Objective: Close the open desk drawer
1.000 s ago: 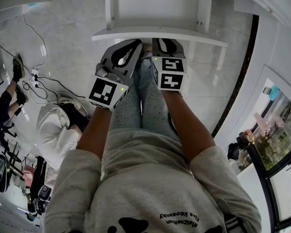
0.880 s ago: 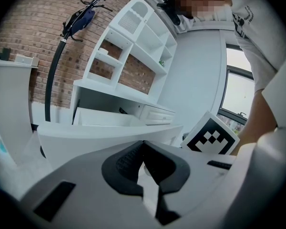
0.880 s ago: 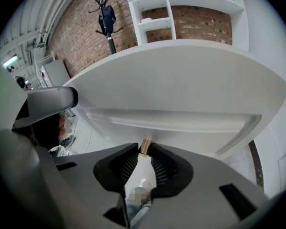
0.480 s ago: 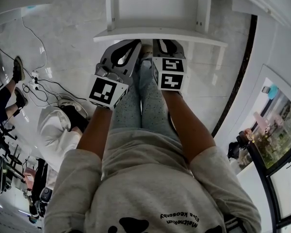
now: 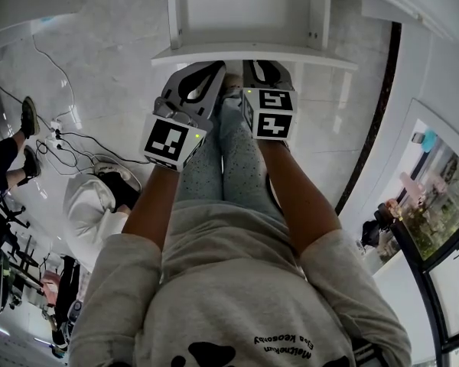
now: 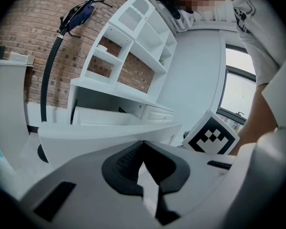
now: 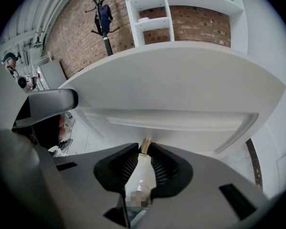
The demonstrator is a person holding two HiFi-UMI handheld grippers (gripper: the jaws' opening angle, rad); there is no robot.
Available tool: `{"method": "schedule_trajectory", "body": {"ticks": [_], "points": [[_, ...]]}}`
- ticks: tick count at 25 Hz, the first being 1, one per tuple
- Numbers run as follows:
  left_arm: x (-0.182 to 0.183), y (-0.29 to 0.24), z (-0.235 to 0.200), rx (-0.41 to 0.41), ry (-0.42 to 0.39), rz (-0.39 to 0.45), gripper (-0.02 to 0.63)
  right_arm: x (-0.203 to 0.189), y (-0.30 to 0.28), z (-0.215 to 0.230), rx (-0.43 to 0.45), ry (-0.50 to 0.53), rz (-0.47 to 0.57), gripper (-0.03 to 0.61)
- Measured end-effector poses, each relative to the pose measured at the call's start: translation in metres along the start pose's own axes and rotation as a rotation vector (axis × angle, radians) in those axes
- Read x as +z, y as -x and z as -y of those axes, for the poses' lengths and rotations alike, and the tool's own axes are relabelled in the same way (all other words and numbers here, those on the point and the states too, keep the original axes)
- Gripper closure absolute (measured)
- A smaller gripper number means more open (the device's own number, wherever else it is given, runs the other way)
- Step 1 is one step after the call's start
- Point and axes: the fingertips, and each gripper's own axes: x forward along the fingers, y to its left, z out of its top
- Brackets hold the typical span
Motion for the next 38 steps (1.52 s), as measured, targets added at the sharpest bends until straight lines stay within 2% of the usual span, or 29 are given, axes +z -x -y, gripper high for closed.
{"method": "schedule_trajectory", "body": {"ticks": [11,18,31,38], "points": [[0.011,-0.007,-0.009,-0.035,-0.012,-0.014,0.595,0.013,-0.007,0.003,-0.009,-0.002,-0.008,0.479],[0.015,-0.015,-0.016,-0.025,-0.006,-0.021,0.595,0.022,-0.014,0.007,0.001,-0.005,-0.008,0.479],[0.041,-0.045,-0.04,0.045,0.006,-0.041,0.595,0.063,-0.033,0.018,0.025,0.047,-0.036,0.479],[0.053,-0.065,-0.059,0.077,0.021,-0.036,0.595,0.085,-0.049,0.025,0.02,0.032,-0.03,0.479]]}}
